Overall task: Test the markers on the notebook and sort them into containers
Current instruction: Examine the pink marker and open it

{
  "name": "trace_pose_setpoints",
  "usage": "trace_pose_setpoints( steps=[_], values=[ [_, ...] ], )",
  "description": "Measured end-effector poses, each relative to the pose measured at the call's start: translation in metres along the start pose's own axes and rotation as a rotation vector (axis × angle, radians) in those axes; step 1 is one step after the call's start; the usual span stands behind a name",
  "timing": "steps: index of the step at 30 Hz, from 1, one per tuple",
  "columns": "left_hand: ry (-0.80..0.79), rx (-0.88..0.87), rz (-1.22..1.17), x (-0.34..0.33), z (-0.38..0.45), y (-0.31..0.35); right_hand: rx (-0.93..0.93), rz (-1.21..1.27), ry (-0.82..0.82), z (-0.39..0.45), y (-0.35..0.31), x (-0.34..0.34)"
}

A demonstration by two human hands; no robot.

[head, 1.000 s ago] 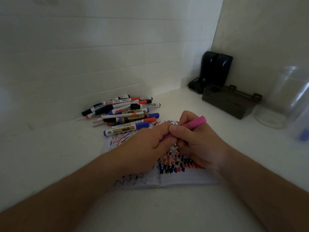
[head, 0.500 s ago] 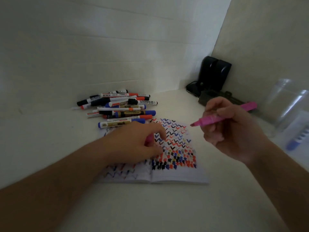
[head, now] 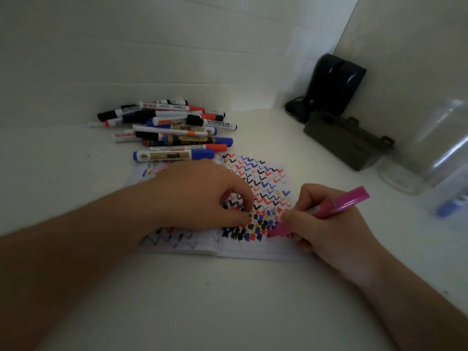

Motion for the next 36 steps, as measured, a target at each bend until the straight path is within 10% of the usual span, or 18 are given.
trace_pose_setpoints(
  steps=[36],
  values=[
    [0.037, 0.006, -0.204, -0.0008, -0.0086, 0.0065, 0.059, 0.164, -0.026, 0.0000, -0.0004, -0.0037]
  ],
)
Point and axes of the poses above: each hand's wrist, its own z-axis towards the middle knuckle, its own x-axis out of the back of the hand, y = z × x, the point moved 8 cm from there along z, towards the middle knuckle, and after that the axes turned 12 degrees about -z, right-handed, at the moved point
